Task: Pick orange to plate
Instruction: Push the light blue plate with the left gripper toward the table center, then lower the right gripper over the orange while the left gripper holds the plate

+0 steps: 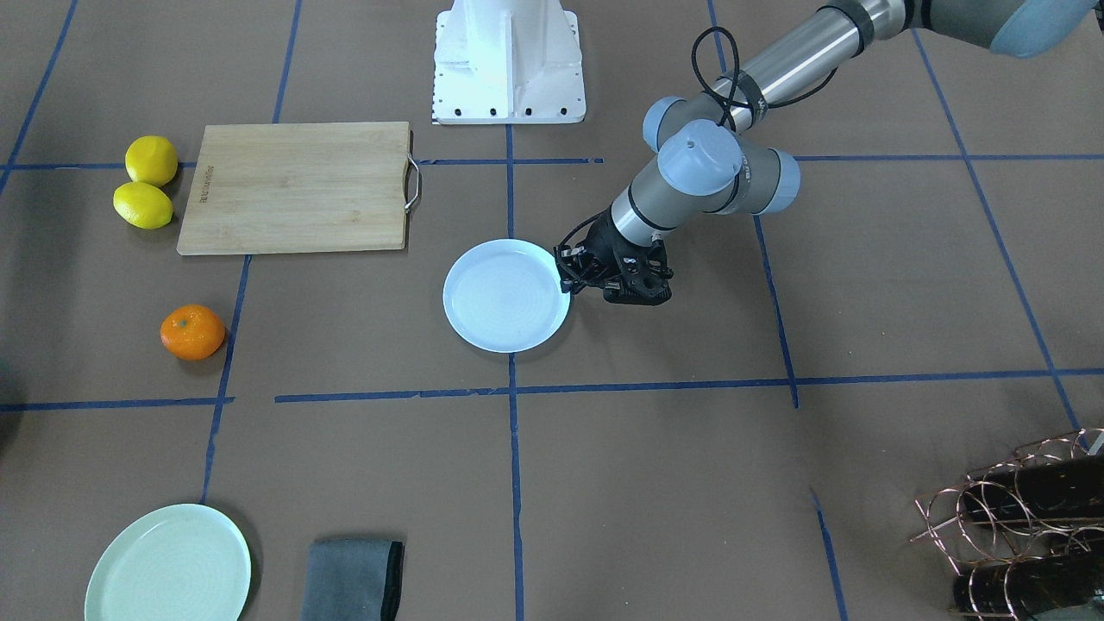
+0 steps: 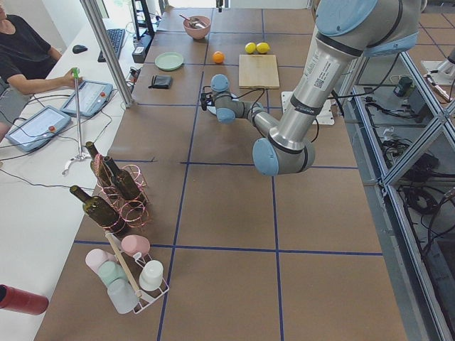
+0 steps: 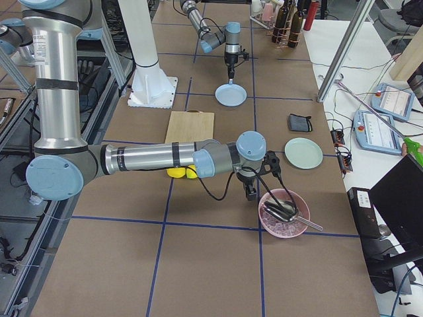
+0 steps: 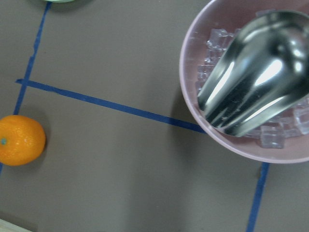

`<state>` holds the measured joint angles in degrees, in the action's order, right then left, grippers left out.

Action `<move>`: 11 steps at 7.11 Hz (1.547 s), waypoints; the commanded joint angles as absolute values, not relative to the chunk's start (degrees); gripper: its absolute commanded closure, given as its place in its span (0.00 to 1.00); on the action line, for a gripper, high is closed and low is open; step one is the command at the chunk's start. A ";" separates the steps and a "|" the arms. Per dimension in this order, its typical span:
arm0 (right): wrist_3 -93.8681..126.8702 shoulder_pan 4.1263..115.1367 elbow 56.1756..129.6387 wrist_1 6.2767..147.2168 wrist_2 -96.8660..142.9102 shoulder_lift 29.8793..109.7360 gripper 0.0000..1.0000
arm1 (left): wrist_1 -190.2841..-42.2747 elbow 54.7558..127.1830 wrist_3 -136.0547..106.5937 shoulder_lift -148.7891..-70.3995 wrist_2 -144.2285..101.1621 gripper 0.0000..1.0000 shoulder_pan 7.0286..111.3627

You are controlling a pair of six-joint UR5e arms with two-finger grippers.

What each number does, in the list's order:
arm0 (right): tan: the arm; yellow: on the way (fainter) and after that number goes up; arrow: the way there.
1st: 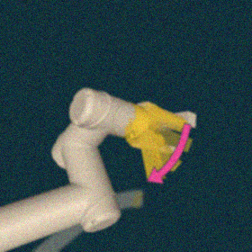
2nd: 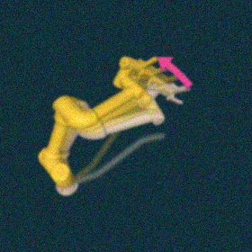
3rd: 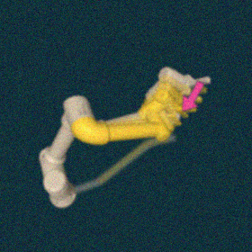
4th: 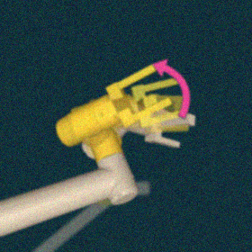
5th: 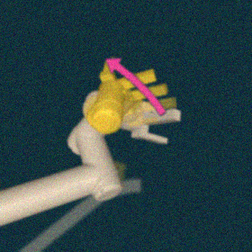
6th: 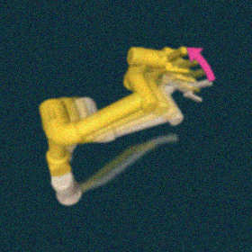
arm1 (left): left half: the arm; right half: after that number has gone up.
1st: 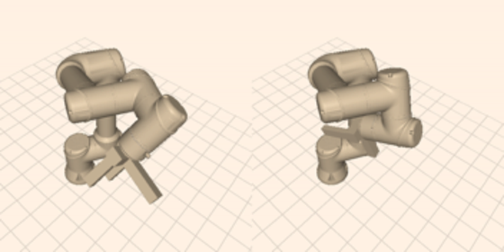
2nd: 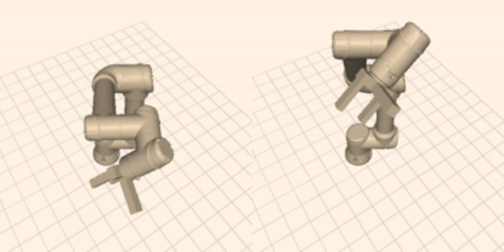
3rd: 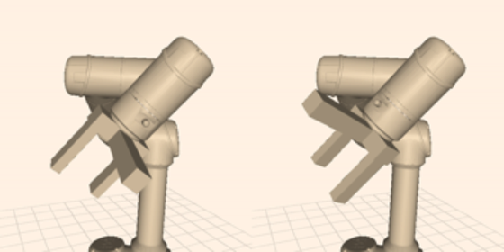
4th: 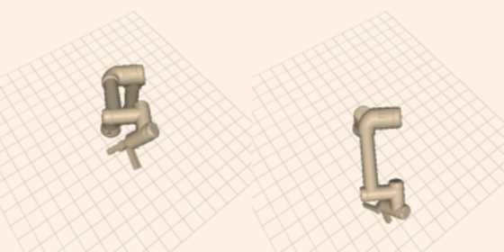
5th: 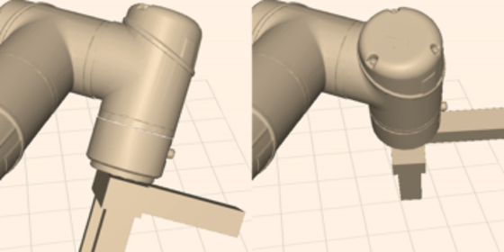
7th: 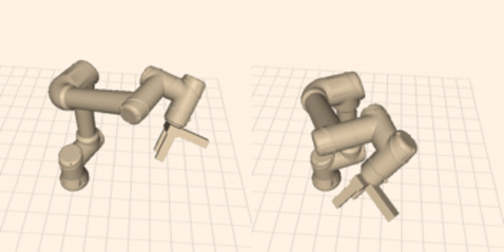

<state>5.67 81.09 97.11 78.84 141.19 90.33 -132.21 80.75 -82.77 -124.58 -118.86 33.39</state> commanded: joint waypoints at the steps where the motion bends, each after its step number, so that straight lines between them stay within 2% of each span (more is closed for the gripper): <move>1: 27.37 71.78 102.19 73.07 140.63 89.83 0.00 | -134.03 81.03 -82.62 -124.28 -118.74 0.00 34.01; 3: 49.38 60.45 102.48 63.23 130.32 86.85 0.00 | -134.38 81.91 -82.53 -123.58 -118.65 0.00 34.45; 5: 55.10 50.31 101.96 63.37 117.48 84.38 0.00 | -134.47 82.18 -82.62 -123.40 -115.77 0.00 34.19; 11: 55.02 46.32 98.89 63.81 110.13 84.02 0.00 | -134.56 82.26 -82.71 -122.08 -115.40 0.00 33.84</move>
